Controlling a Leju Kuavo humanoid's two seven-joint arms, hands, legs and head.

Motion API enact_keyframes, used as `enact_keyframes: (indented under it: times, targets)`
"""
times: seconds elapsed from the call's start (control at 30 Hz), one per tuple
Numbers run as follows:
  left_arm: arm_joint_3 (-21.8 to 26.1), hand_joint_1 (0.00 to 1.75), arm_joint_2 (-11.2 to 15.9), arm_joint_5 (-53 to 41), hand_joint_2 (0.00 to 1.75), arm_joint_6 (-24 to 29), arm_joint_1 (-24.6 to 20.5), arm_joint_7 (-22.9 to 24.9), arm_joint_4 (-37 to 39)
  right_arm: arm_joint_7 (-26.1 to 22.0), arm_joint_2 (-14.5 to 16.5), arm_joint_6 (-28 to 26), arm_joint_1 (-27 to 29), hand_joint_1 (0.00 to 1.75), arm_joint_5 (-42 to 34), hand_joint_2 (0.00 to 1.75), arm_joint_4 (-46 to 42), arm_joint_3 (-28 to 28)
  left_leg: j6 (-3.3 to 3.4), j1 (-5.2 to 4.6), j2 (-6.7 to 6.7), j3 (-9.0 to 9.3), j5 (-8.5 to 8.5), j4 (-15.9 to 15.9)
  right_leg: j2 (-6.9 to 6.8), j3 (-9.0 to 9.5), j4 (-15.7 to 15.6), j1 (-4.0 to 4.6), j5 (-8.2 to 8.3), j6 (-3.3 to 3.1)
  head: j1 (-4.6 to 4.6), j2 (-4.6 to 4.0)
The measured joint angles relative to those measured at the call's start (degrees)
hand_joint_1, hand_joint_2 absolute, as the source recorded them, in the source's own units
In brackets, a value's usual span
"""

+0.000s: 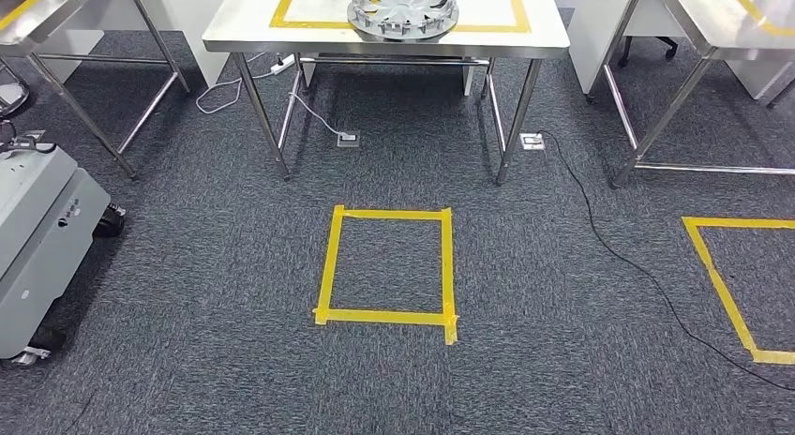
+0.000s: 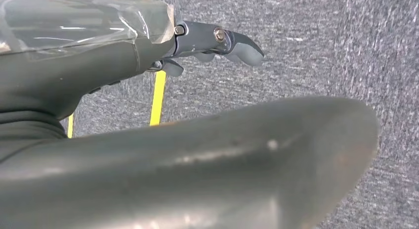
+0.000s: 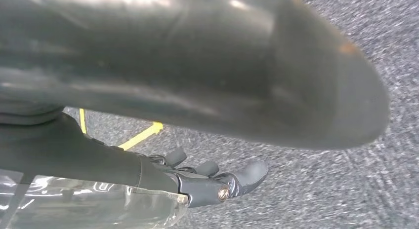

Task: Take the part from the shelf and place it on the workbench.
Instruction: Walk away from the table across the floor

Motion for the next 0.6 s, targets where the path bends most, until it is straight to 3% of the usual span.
enact_keyframes:
  times: [0.03, 0.1, 0.17, 0.23, 0.3, 0.33, 0.37, 0.43, 0.5, 0.53, 0.6]
  targets:
    - [0.0, 0.0, 0.0, -0.1, 0.0, 0.0, -0.1, 0.0, 0.0, 0.0, 0.0, 0.0, 0.0, 0.0, 0.0, 0.0, 0.0, 0.0, 0.36, -0.2, -0.03, 1.78, -0.96, -3.1, -0.03, -0.23, 0.1, 0.04, 0.37, 0.28, 0.02, 0.0]
    - [0.0, 0.0, 0.1, -0.3, 0.0, -0.3, -0.1, 0.1, 0.0, -0.1, 0.1, 0.0, -0.1, 0.0, 0.0, 0.0, 0.0, 0.0, 1.03, -0.53, 0.03, 2.28, -1.53, -5.3, -0.1, -0.54, -0.1, -0.02, 1.14, 0.98, 0.04, 0.0]
    - [0.0, 0.0, 0.1, -0.5, 0.87, -0.6, -0.1, 0.2, 0.0, -0.1, 0.1, -0.1, 0.1, 0.0, 0.0, 0.0, 0.1, -0.1, 1.95, -0.46, 0.22, 1.5, -0.42, -5.6, -0.02, -1.41, 1.1, -0.2, 0.56, 1.29, 0.09, 0.0]
    - [0.0, 0.0, 0.1, -0.7, 1.75, -1.1, -0.1, 0.4, 0.0, -0.1, 0.0, -0.1, 0.2, 0.0, 0.0, 0.0, 0.2, -0.1, 2.62, -0.29, 0.4, 0.37, 0.83, -5.9, 0.08, -3.8, 6.6, -0.32, -3.07, 0.97, 0.18, 0.0]
    - [0.0, 0.0, 0.1, -0.9, 1.75, -1.5, -0.1, 0.6, 0.0, -0.1, -0.1, -0.1, 0.2, 0.0, 0.0, 0.0, 0.3, -0.2, 2.73, -0.32, 0.43, -1.0, 1.81, -5.7, 0.1, -6.56, 14.7, -0.38, -7.36, 0.89, 0.21, 0.0]
    - [0.0, 0.0, 0.1, -1.0, 1.75, -1.6, 0.0, 0.7, 0.0, -0.1, -0.1, -0.1, 0.3, 0.0, 0.0, 0.0, 0.3, -0.3, 2.65, -0.32, 0.44, -1.6, 2.22, -5.6, 0.1, -6.91, 16.9, -0.45, -8.45, 1.14, 0.2, 0.0]
    - [0.0, 0.0, 0.1, -1.0, 1.75, -1.7, 0.0, 0.7, 0.0, 0.0, -0.1, -0.1, 0.3, 0.0, 0.1, 0.0, 0.3, -0.3, 2.53, -0.31, 0.44, -2.02, 2.57, -5.5, 0.1, -6.02, 16.9, -0.56, -8.6, 1.57, 0.21, 0.0]
    - [0.0, 0.0, 0.0, -1.0, 1.75, -1.8, 0.1, 0.8, 0.0, 0.0, -0.1, -0.1, 0.3, 0.0, 0.1, 0.0, 0.4, -0.4, 2.21, -0.25, 0.42, -2.56, 3.02, -5.1, 0.08, -0.68, 9.5, -0.84, -6.6, 2.57, 0.22, 0.0]
    - [0.0, 0.0, 0.0, -1.0, 1.75, -1.8, 0.1, 0.9, 0.0, 0.0, -0.2, 0.0, 0.1, 0.0, 0.0, 0.0, 0.4, -0.5, 1.74, -0.38, 0.42, -3.12, 3.21, -4.5, 0.14, 4.04, 1.4, -0.8, -4.88, 2.53, 0.23, 0.0]
    - [0.0, 0.0, 0.0, -1.0, 1.75, -1.9, 0.1, 0.9, 0.0, 0.0, -0.2, 0.0, 0.1, 0.0, 0.0, 0.0, 0.4, -0.5, 1.46, -0.45, 0.42, -3.39, 3.31, -4.2, 0.19, 4.83, -0.3, -0.69, -4.55, 2.18, 0.22, 0.0]
    - [0.0, 0.0, 0.0, -1.0, 1.75, -2.0, 0.1, 0.9, 0.0, 0.0, -0.2, 0.1, 0.2, 0.0, -0.2, 0.0, 0.4, -0.6, 0.79, -0.43, 0.39, -3.75, 3.65, -4.0, 0.25, 4.52, -0.6, -0.49, -4.3, 1.29, 0.18, 0.0]
